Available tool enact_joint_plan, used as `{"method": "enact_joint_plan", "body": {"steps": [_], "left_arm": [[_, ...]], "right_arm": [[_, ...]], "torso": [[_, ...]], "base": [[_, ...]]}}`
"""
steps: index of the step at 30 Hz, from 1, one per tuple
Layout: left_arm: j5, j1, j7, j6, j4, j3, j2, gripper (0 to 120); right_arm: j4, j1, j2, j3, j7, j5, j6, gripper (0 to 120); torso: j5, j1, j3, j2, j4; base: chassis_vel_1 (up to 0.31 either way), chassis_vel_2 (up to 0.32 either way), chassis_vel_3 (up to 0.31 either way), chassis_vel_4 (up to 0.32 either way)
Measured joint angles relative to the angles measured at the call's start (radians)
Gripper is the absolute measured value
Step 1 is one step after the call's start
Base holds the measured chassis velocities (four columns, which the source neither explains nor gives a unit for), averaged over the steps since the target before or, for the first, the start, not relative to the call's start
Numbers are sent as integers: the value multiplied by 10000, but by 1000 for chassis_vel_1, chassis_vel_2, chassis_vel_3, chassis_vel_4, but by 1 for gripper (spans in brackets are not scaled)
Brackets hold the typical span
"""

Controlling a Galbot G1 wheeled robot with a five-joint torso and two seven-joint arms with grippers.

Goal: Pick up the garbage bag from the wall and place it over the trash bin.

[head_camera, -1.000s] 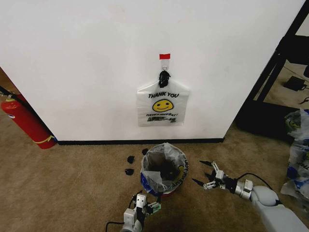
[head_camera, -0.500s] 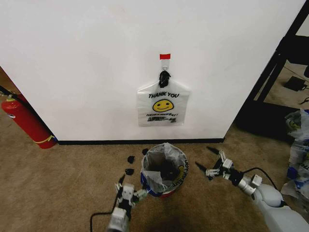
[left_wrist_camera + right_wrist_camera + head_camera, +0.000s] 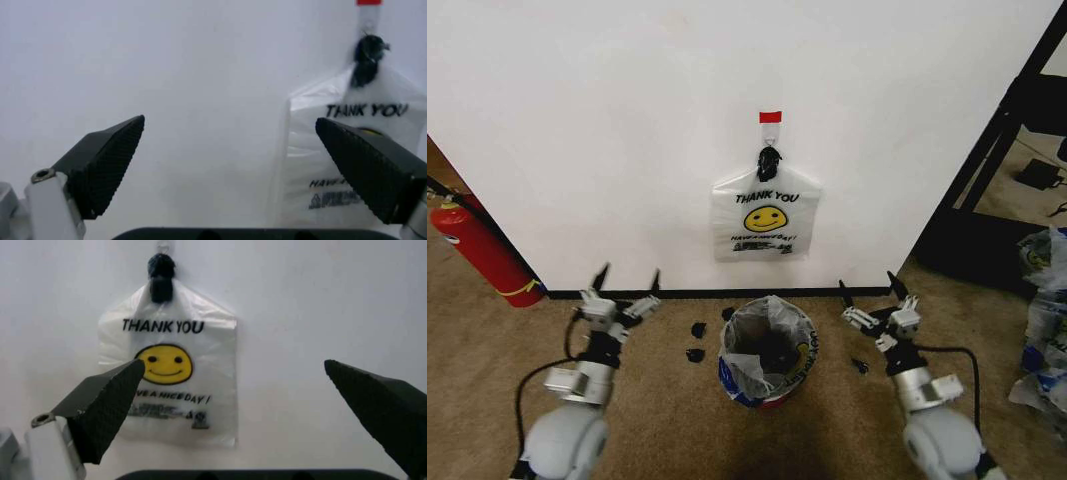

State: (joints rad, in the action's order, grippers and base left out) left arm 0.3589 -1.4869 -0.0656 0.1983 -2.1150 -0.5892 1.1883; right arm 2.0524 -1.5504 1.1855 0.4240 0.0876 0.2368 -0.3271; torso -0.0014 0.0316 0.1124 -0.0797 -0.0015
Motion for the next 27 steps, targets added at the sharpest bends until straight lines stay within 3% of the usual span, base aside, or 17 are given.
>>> {"method": "enact_joint_plan", "body": {"steps": [7, 27], "left_arm": [[619, -295, -68, -227, -464, -108, 71, 100], [570, -314, -65, -255, -435, -32, 87, 100]], "right_arm": [[1219, -876, 483, -320, 833, -231, 644, 100], [1175, -854, 468, -336, 735, -135, 652, 100]], "torso": [[0, -1, -1, 0, 0], [5, -1, 0, 0, 1]], "base": [[0, 0, 0, 0], [0, 0, 0, 0]]}}
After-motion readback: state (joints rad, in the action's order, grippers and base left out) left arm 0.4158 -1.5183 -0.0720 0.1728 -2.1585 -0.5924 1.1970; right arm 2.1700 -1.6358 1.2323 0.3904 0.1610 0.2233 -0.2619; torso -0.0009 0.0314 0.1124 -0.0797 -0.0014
